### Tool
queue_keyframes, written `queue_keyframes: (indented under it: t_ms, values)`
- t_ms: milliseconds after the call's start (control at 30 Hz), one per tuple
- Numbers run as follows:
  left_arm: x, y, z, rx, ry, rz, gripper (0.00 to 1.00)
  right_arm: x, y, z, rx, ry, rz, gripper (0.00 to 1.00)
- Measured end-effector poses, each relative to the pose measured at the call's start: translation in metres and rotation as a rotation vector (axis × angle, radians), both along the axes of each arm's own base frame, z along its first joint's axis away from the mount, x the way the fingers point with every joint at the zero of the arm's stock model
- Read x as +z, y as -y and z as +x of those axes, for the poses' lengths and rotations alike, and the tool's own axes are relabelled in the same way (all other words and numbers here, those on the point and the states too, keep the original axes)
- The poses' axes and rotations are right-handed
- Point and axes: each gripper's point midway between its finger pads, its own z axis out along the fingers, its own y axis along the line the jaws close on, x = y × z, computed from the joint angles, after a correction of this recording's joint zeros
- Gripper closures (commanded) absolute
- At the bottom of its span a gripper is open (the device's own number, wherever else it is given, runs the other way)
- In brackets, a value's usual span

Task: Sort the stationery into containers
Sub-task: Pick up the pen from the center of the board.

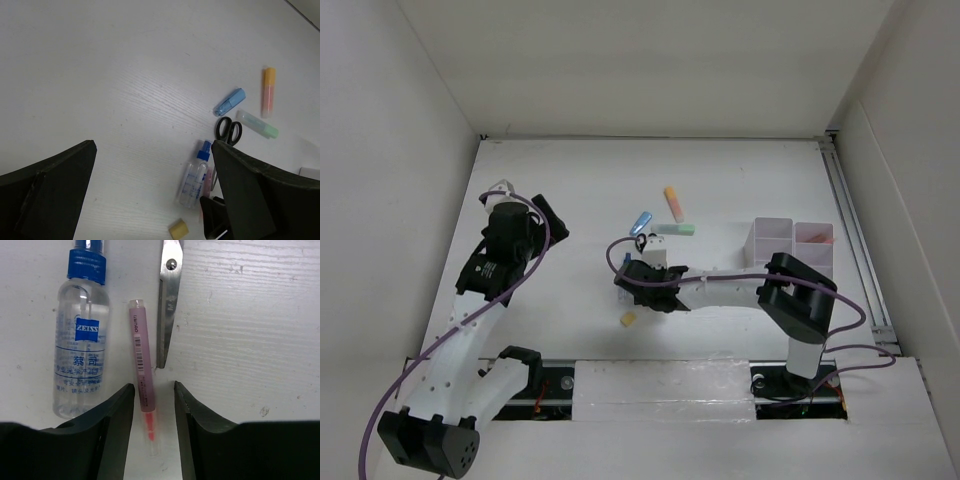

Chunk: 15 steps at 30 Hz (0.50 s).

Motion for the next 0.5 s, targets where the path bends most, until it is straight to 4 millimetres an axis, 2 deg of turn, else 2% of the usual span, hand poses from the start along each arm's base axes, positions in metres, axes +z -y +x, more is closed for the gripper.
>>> queue_keyframes:
  t_ms: [133, 200, 333, 500]
  values:
    - [0.0011, -0.0001, -0.0004, 0.000, 0.004, -0.001, 0.00, -0.0002, -0.0039, 0.0021, 0.008, 0.002, -0.006, 0.63]
    - [0.0014, -0.0001, -0.0005, 0.000, 0.005, -0.001, 0.00, -0.0003, -0.0041, 0.0022, 0.010, 0.002, -0.009, 0.71]
    - [0.0014, -0.0001, -0.0005, 0.000, 0.005, -0.001, 0.00, -0.0009, -0.0022, 0.0018, 0.014, 0.001, -0.020, 0.77]
    - [0.0018, 0.0008, -0.0009, -0.007, 0.006, -0.002, 0.00, -0.0014, -0.0020, 0.0015, 0.014, 0.000, -0.020, 0.90]
